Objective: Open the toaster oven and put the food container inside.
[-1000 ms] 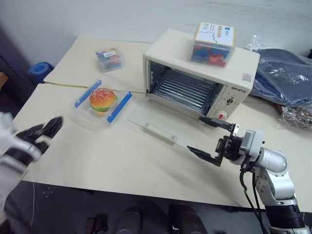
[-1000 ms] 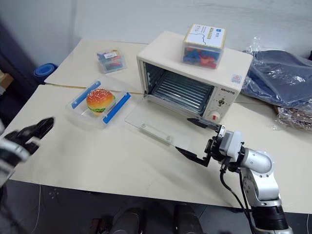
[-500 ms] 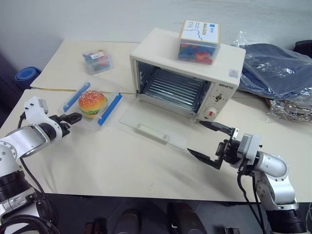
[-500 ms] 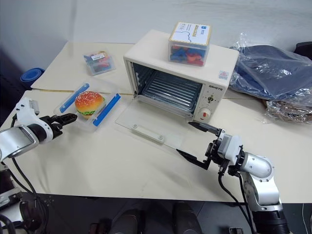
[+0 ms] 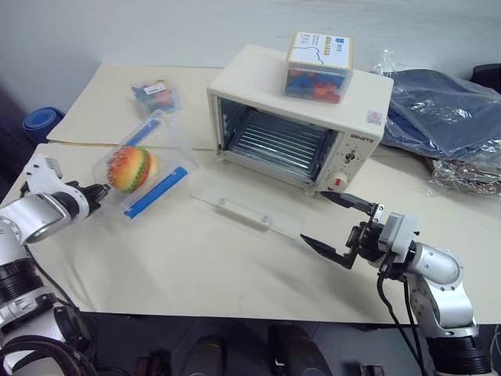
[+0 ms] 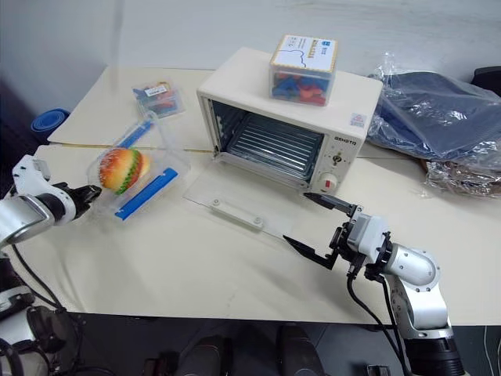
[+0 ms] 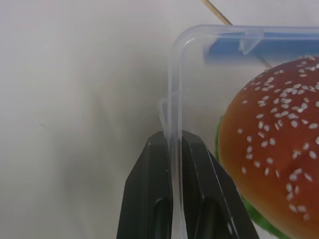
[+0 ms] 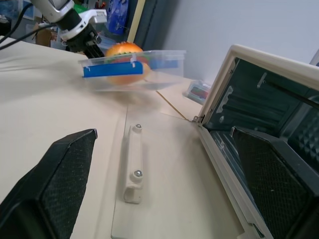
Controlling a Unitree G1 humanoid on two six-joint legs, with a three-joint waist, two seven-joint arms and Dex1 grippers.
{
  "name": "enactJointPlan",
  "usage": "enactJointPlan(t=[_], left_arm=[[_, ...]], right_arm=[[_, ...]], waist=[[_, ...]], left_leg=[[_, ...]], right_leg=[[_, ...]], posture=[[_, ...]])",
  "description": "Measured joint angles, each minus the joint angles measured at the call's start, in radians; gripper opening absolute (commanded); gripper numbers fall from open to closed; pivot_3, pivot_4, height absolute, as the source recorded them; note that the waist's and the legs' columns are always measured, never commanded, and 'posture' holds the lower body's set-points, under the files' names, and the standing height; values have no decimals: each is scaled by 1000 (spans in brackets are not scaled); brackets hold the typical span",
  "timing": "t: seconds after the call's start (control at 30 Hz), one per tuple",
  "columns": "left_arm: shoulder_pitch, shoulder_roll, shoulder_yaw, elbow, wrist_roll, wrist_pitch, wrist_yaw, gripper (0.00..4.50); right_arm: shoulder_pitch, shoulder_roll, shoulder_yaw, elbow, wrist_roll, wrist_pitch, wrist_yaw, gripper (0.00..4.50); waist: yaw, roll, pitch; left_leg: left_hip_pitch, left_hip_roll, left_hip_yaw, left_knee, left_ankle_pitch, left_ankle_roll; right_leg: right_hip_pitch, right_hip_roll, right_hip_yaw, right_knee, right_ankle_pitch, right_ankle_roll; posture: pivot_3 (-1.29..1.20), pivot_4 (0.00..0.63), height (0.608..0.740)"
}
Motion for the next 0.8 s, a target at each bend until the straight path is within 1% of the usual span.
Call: enactJointPlan(t=[0.03,0.13,0.2,0.3,0.37,0.5,0.7,0.8], left_arm=[[-8,61,-31,0,18,18,-63,24],[-67,144,-105,-6,42,50,-206,24],[-111,177,-193,-17,69,66,-297,24],[-198,186,-343,-46,113,86,-423,24],[-279,156,-434,-58,149,90,-488,24],[-409,34,-571,-61,209,88,-584,24],[-517,-120,-755,-10,350,19,-695,24],[-550,-164,-794,47,425,-31,-736,24]], right_arm=[[0,0,-1,5,0,0,0,4500],[1,-2,-3,8,-2,0,-1,4500],[14,-14,-11,9,-5,-3,-1,4500],[62,-35,-42,12,-11,-11,-2,4500],[103,-49,-63,16,-17,-20,-4,4500],[135,-52,-83,17,-29,-18,-30,4500],[197,-52,-85,-64,-33,8,-92,4500],[220,-52,-86,-114,-33,27,-126,4500]], waist=[[1,0,0],[11,0,0],[22,0,0],[36,0,0],[41,0,0],[41,0,0],[23,0,0],[22,0,0]], left_leg=[[-1,0,-1,0,0,0],[-1,-1,-2,0,0,0],[-1,-2,-2,0,0,1],[-5,-2,-4,0,0,1],[-8,-2,-4,1,0,2],[-9,-2,-3,2,1,2],[-8,-1,-1,2,1,1],[-8,-1,0,2,2,1]], right_leg=[[0,0,0,0,0,0],[1,-2,-2,-1,0,-1],[1,-3,-2,-1,0,-1],[0,-3,-3,-4,0,-1],[-2,-3,-3,-4,0,0],[-2,-2,-3,-4,0,0],[-4,0,-1,1,0,1],[-5,1,0,1,0,0]], posture=[[0,150,740],[0,150,740],[0,150,740],[0,150,740],[0,150,740],[0,150,740],[0,150,740],[0,150,740]])
